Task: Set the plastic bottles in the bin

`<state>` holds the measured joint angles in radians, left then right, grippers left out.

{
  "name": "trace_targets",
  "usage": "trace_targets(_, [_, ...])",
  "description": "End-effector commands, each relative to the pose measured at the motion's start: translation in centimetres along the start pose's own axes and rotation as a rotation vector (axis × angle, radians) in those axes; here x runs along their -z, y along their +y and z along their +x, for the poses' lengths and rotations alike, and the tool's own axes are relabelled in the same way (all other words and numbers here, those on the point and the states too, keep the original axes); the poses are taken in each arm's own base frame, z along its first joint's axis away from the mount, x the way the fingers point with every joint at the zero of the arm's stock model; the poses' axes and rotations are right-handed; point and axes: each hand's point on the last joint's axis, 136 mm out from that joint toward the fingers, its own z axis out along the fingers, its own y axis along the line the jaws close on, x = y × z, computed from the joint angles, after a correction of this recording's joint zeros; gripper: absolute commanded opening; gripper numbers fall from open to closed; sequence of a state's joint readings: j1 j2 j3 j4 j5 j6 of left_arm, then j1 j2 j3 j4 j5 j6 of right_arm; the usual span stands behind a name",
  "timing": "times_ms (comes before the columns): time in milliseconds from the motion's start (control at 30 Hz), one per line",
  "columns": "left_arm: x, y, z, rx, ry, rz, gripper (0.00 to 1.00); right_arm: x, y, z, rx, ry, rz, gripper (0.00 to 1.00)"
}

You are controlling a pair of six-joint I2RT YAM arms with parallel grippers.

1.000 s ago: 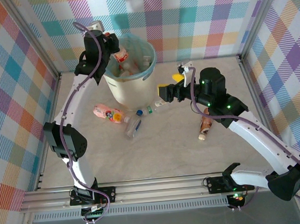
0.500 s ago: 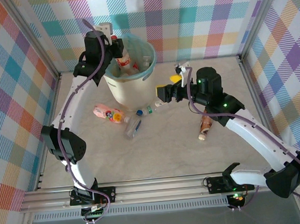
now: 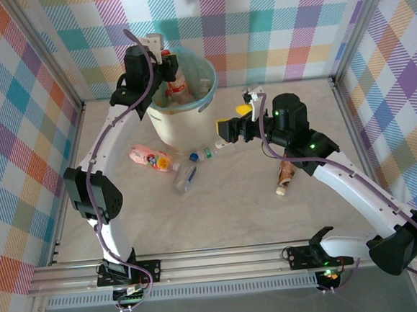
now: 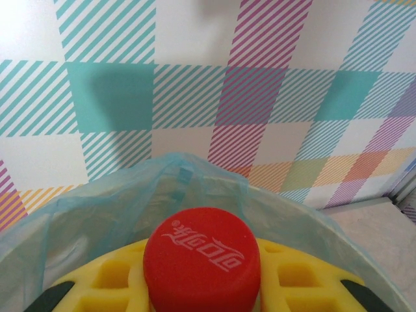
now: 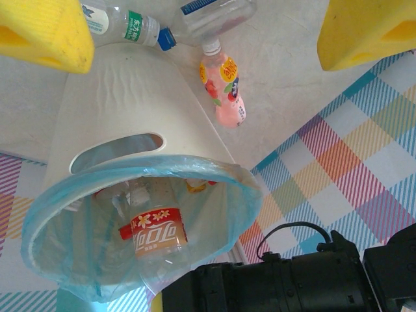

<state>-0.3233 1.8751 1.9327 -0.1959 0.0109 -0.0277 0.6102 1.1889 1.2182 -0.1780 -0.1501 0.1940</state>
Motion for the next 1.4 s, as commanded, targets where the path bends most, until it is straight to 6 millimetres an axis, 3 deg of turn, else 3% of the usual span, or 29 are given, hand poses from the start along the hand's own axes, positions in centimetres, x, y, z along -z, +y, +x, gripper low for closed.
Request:
trace_targets(0, [-2.4,1.3,10.3,-0.073,0.311,-0.034,0.09,-0.2,0.4,-0.2,0.003,-0.005,-0.018,0.89])
trace_targets(67, [-2.5,1.3,10.0,-0.071,0.313,-0.036,0.12,-0.3,0.4,-0.2,0.003,-0.003,-0.018,0.89])
trace_targets(233, [-1.5,0.8,6.7,-0.028,0.266,-0.036,0.42,-0.2,0.7,-0.6,0.005,-0.010,-0.026,0.89])
trace_targets(367, [0.8,0.2,2.0,0.026,0.167,-0.037,0.53,-0.1,0.7,-1.1,0.012,-0.022,-0.026,0.89])
trace_targets(433, [2.1,0.2,0.0,0.050,0.124,-0.045,0.54,-0.1,0.8,-1.2,0.014,-0.024,-0.026,0.89])
trace_targets(467, [2.6,0.4,-0.8,0.064,0.107,-0.062,0.55,-0.1,0.8,-1.2,0.013,-0.024,-0.028,0.89])
trace_targets(533, [3.9,1.2,-2.0,0.099,0.080,-0.111,0.68,-0.1,0.8,-1.1,0.013,-0.023,-0.029,0.89])
trace_targets(633, [5.7,2.4,-3.3,0.140,0.043,-0.184,0.76,-0.2,0.8,-1.0,0.011,-0.021,-0.030,0.89])
trace_targets(833, [8.4,5.3,-4.6,0.175,-0.033,-0.347,0.77,-0.1,0.9,-1.1,0.005,-0.025,-0.035,0.89])
trace_targets(1067, [7.7,6.4,-3.3,0.178,0.010,-0.362,0.76,0.1,0.7,-1.0,0.001,-0.021,-0.024,0.88])
trace_targets(1233, [7.0,6.2,-2.6,0.180,0.053,-0.332,0.74,0.1,-1.2,-0.5,-0.030,0.018,0.092,0.88])
trace_targets(1367, [7.7,5.4,-3.2,0.173,0.050,-0.286,0.73,0.7,-3.9,1.2,-0.080,0.096,0.255,0.89])
